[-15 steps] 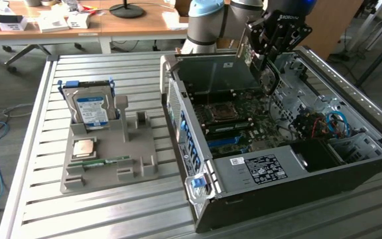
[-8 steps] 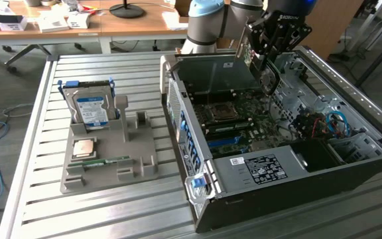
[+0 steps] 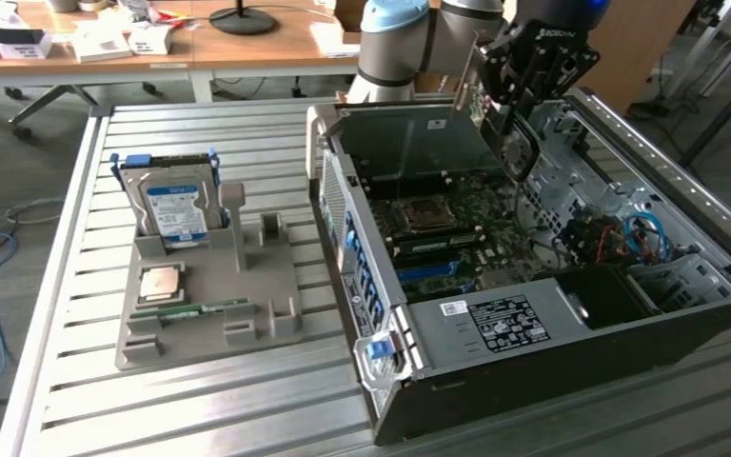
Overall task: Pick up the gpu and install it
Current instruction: 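Pick up the gpu and move the gpu toward the slot, then insert the gpu into the slot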
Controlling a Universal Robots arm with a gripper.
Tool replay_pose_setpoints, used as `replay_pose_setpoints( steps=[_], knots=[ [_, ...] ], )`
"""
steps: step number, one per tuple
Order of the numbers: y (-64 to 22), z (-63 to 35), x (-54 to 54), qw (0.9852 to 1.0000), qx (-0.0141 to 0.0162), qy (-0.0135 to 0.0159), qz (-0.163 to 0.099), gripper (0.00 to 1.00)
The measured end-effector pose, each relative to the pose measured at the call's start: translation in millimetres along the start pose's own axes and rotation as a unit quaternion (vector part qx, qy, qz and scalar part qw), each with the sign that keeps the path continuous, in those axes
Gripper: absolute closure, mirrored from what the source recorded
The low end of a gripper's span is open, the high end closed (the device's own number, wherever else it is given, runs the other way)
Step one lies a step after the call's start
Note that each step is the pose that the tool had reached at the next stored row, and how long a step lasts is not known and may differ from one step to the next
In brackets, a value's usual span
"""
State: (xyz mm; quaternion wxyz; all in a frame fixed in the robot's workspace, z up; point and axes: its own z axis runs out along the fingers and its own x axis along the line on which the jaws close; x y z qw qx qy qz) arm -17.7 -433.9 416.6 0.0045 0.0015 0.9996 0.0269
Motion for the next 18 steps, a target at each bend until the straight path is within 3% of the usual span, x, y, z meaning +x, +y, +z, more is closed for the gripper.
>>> replay_pose_setpoints(
  steps=[12, 18],
  knots=[
    [-0.6, 0.3, -21.7, 1.0000, 0.0000, 0.0000, 0.000, 0.74],
    [-0.7, 0.3, -22.0, 1.0000, -0.0001, 0.0000, 0.000, 0.74]
  ],
)
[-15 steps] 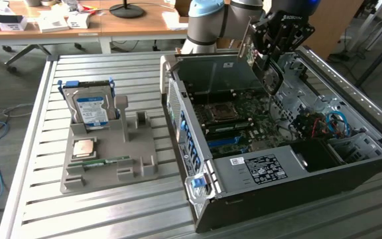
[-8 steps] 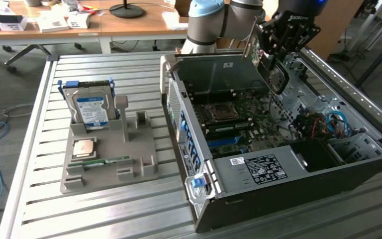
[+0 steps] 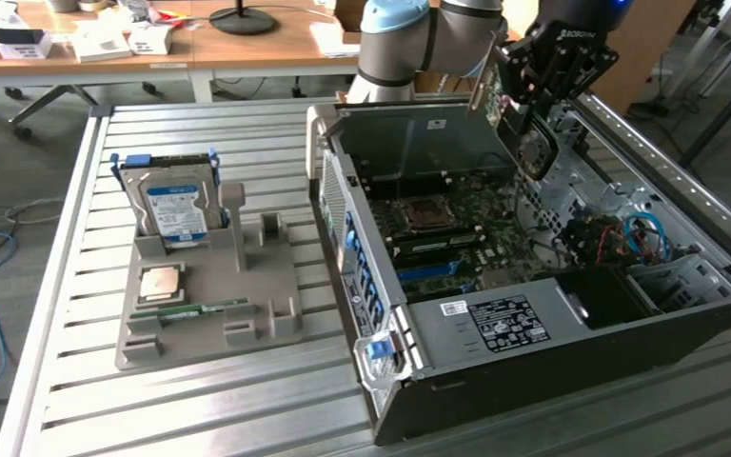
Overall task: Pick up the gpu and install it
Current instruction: 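Insert the gpu into the slot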
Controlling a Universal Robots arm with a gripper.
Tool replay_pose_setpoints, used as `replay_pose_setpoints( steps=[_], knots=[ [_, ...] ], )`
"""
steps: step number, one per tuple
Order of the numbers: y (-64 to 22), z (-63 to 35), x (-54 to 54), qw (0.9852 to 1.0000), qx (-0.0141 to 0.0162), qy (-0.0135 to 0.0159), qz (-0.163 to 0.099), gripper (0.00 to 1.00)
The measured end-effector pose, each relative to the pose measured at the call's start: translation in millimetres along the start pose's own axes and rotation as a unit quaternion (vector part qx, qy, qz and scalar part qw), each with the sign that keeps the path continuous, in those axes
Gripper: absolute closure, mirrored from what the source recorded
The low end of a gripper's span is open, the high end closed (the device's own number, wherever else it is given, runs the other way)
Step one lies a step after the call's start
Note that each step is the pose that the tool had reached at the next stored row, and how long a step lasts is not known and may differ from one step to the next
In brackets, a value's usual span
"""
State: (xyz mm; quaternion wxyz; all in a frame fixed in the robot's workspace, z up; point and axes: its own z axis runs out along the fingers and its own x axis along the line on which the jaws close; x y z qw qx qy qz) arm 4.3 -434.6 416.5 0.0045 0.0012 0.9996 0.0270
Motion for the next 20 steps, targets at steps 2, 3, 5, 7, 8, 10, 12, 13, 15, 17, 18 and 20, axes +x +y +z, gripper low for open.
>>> replay_pose_setpoints(
  steps=[2, 3, 5, 7, 8, 10, 12, 13, 15, 17, 18, 20],
  knots=[
    [0.0, 0.0, 0.0, 1.0000, 0.0000, 0.0000, 0.000, 0.74],
    [0.0, 0.0, 0.0, 1.0000, 0.0000, 0.0000, 0.000, 0.74],
    [0.0, 0.0, 0.0, 1.0000, 0.0000, 0.0000, 0.000, 0.74],
    [0.0, 0.0, 0.0, 1.0000, 0.0000, 0.0000, 0.000, 0.74],
    [0.0, 0.0, 0.0, 1.0000, 0.0000, 0.0000, 0.000, 0.74],
    [0.0, 0.0, 0.0, 1.0000, 0.0000, 0.0000, -0.001, 0.74],
    [0.0, 0.0, 0.0, 1.0000, 0.0000, 0.0004, -0.007, 0.74],
    [0.0, 0.0, 0.0, 0.9999, -0.0001, 0.0006, -0.012, 0.74],
    [0.0, 0.0, 0.0, 0.9997, -0.0002, 0.0014, -0.026, 0.74],
    [0.0, 0.1, 0.0, 0.9991, -0.0003, 0.0023, -0.043, 0.74],
    [0.0, 0.2, 0.0, 0.9986, -0.0004, 0.0028, -0.052, 0.74],
    [0.0, 0.2, 0.0, 0.9976, -0.0006, 0.0038, -0.069, 0.74]
  ],
)
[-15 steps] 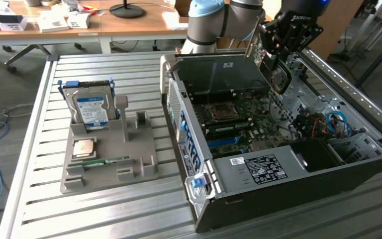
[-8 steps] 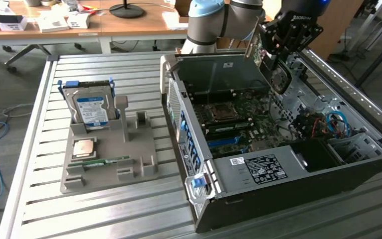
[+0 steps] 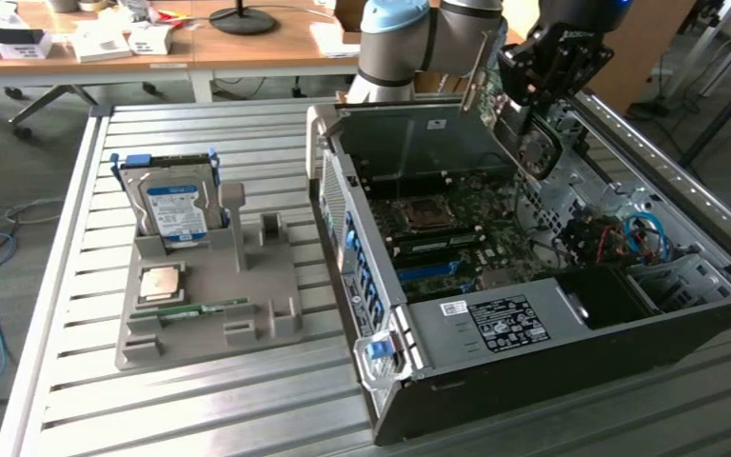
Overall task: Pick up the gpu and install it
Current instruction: 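Insert the gpu into the slot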
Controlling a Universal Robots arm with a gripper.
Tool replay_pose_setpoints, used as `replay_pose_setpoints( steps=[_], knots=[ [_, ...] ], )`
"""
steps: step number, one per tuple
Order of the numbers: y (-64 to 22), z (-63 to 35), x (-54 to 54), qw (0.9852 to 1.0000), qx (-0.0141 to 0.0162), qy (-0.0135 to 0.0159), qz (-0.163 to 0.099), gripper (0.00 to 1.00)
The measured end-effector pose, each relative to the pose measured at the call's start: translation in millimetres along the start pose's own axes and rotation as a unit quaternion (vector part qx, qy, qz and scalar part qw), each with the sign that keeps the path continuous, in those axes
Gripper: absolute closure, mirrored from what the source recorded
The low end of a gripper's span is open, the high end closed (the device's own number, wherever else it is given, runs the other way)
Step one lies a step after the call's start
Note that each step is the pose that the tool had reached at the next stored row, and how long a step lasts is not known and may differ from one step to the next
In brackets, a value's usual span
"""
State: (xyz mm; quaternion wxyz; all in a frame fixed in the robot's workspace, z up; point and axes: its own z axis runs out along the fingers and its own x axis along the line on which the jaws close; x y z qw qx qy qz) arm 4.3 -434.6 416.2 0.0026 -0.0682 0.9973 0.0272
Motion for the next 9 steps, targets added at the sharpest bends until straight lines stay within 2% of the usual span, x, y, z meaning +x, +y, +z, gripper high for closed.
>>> replay_pose_setpoints(
  steps=[4, 9],
  knots=[
    [0.0, 0.3, 0.0, 0.9994, -0.0003, 0.0019, -0.035, 0.74],
    [0.0, 0.5, 0.0, 0.9970, -0.0005, 0.0042, -0.078, 0.74]
  ],
)
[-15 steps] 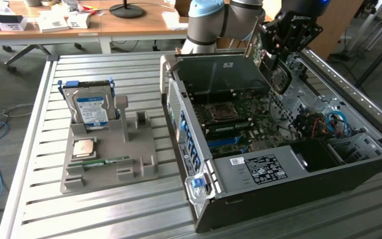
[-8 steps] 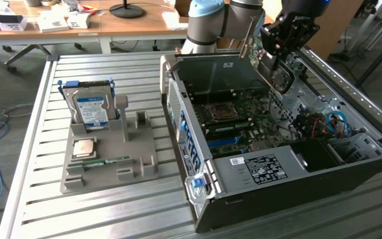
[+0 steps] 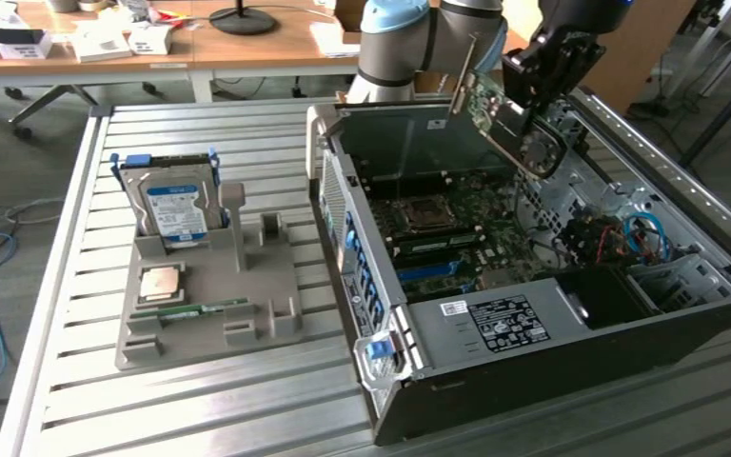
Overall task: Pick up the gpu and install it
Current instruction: 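Insert the gpu into the slot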
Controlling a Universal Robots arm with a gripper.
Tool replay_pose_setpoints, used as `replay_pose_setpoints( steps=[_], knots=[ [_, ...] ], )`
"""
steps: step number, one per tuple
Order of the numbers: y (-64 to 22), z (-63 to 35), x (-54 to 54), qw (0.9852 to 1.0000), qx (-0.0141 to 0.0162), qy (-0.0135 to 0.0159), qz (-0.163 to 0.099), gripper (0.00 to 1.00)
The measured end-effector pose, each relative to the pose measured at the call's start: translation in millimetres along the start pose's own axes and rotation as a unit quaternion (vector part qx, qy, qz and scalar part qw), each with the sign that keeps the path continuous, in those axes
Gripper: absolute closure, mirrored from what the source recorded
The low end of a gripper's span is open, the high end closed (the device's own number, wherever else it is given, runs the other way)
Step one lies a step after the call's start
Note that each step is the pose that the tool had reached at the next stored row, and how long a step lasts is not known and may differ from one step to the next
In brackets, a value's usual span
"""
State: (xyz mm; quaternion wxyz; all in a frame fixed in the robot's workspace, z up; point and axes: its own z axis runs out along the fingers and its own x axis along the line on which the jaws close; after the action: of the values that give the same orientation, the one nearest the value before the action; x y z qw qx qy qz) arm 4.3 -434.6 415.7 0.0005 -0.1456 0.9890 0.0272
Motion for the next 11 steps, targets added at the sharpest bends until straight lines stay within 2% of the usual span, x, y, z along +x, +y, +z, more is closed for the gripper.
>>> replay_pose_setpoints(
  steps=[6, 11],
  knots=[
    [0.0, 0.4, 0.0, 0.9988, -0.0003, 0.0026, -0.048, 0.74],
    [0.0, 0.6, 0.0, 0.9959, -0.0007, 0.0049, -0.090, 0.74]
  ],
)
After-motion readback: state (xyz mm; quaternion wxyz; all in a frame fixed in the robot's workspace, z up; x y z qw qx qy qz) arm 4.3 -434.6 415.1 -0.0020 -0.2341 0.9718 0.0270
